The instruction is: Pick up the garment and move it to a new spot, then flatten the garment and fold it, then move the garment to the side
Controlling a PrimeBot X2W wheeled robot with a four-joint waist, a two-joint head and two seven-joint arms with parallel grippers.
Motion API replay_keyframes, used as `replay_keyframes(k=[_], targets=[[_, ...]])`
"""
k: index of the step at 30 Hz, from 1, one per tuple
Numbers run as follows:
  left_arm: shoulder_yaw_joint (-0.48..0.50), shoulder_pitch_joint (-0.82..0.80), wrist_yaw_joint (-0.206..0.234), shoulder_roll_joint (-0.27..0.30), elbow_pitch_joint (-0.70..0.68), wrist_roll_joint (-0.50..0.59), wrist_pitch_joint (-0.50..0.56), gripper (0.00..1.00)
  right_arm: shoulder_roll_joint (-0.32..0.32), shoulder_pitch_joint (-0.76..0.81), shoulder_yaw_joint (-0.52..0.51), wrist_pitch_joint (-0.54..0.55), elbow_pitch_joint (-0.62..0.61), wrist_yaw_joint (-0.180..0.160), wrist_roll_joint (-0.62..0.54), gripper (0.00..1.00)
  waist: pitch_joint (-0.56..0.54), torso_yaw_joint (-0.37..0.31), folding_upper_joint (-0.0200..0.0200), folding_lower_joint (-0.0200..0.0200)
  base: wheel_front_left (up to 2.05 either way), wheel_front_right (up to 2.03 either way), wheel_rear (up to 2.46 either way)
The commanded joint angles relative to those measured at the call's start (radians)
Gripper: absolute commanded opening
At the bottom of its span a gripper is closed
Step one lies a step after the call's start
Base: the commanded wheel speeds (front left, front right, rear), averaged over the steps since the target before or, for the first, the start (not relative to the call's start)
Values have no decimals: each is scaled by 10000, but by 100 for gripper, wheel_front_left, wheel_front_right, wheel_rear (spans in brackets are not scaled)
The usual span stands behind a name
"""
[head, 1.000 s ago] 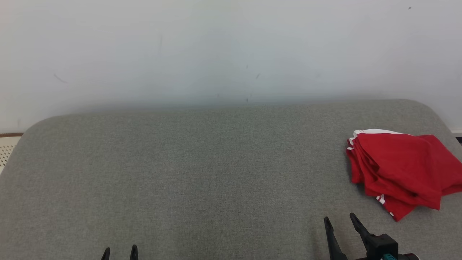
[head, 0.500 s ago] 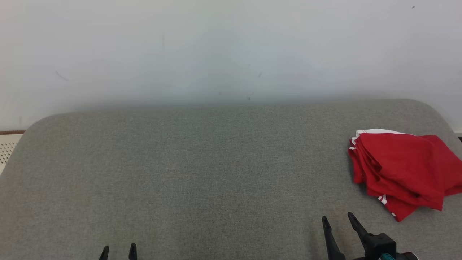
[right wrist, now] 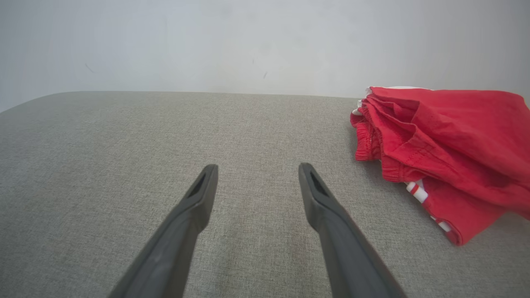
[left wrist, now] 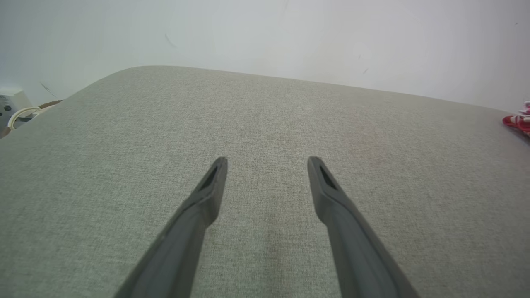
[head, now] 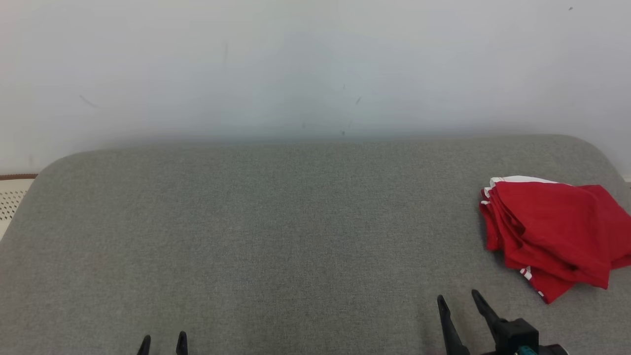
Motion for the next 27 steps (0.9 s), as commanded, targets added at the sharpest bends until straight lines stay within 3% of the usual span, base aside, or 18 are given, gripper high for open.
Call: replay_keyframes(k=[1, 5, 27], targets=[[9, -8, -76, 0, 5, -23, 2, 0, -1, 4, 12, 0, 6, 0, 6, 0, 5, 10, -1, 0, 0, 0, 0], [35, 37, -87, -23, 312, -176, 121, 0, -2, 219, -9, 18, 188, 0, 186, 0, 11, 17, -1, 0, 0, 0, 0], [315, -188, -482, -8, 62, -4308, 1119, 0, -101, 49, -644, 896, -248, -2, 4891, 0, 113, 112, -1, 0, 0, 0, 0]])
